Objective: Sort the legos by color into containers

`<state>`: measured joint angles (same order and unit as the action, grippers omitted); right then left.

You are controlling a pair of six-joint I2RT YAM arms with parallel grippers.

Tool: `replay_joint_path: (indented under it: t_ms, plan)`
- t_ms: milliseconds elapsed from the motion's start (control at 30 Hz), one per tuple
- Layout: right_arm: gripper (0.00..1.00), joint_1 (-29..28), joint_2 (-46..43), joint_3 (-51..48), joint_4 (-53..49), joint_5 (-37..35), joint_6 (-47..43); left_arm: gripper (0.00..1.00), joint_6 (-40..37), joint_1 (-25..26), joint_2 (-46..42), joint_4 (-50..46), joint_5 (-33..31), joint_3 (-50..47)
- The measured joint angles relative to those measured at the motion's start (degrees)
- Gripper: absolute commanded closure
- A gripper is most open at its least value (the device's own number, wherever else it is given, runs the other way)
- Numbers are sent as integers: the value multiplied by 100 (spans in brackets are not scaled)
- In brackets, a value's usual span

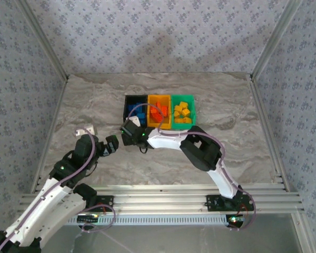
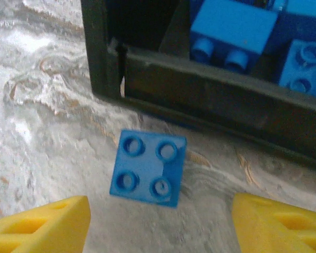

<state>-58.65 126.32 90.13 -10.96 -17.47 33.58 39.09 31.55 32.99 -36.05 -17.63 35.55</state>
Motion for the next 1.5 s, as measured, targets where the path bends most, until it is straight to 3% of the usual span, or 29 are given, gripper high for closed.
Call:
replay_joint_path:
  t_ms: [233,533,767,967,1067,1200,1300,1500]
  plan:
    - [37,0,557,826,-452,-463,-44,0,0,-7,0,0,2,0]
    - [68,0,645,863,-610,-734,-72,0,9,-44,20,2,28,-2]
    - [76,-15,-393,-774,-26,-579,-57,0,57,-59,168,17,46,-2]
    - [76,33,-2238,-2483,127,-455,7,0,107,-81,389,179,133,-2]
    - [76,293,-3324,-3029,70,-413,11,0,114,-81,555,291,179,-4]
    - [76,1185,-4210,-3128,-87,-164,20,1,157,-87,772,435,227,-24]
    - [76,1928,-4127,-2896,-310,136,20,0,197,-111,861,527,293,-24]
    - [75,2723,-3239,-2328,-671,772,7,0,256,-118,984,610,330,-24]
